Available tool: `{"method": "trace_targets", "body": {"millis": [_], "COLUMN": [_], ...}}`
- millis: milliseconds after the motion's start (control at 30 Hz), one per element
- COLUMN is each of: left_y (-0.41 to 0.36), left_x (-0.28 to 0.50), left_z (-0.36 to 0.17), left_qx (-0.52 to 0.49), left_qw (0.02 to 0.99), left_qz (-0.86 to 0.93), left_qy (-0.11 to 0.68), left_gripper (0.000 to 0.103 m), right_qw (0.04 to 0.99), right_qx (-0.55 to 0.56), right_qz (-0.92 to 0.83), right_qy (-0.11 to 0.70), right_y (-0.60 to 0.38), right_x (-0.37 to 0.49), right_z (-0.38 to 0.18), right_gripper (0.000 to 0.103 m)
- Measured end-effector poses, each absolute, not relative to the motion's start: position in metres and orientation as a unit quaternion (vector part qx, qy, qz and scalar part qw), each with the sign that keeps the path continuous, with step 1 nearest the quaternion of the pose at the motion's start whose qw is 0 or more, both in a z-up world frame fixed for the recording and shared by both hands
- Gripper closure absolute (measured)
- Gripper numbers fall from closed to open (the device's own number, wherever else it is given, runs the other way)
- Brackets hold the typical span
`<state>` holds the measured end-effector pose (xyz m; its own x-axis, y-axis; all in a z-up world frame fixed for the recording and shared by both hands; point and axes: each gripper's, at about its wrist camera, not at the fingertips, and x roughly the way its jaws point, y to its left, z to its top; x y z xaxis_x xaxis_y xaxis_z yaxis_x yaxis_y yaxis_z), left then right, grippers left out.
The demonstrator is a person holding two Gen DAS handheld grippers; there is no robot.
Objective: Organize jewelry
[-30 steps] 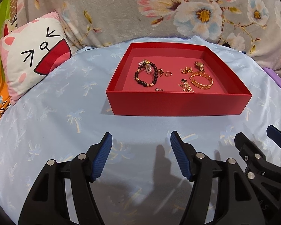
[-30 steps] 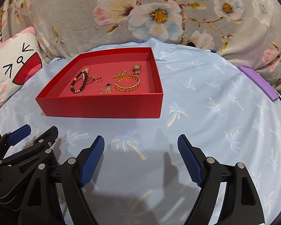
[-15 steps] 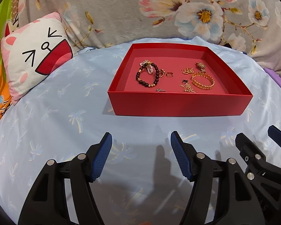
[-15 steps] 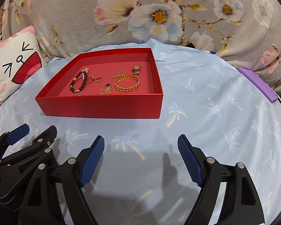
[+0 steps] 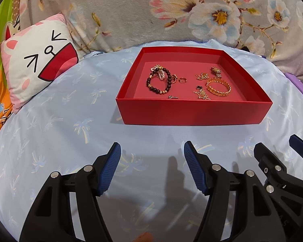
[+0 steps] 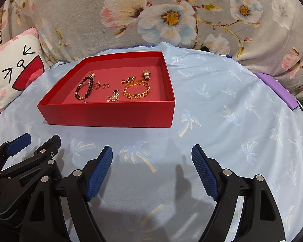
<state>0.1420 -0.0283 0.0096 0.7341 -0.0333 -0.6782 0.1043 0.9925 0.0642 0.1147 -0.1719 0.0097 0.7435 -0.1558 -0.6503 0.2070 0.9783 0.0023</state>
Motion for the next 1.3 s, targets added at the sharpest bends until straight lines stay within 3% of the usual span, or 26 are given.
{"method": "trace_targets", "body": {"millis": [1300], "left_y": [-0.0306], "left_x": [0.1402], "left_z": [0.0126], "left_qx": [0.058], "left_qw": [0.933], "left_qz": [-0.017], "left_qy": [0.355], "left_gripper": [0.038], "right_qw": [0.934], "right_qx": [0.036], "right_qz": [-0.097], "right_qy": [0.343], "right_y": [-0.1717], "right_x": [0.1136], "right_z": [0.0099], "right_gripper": [0.024]}}
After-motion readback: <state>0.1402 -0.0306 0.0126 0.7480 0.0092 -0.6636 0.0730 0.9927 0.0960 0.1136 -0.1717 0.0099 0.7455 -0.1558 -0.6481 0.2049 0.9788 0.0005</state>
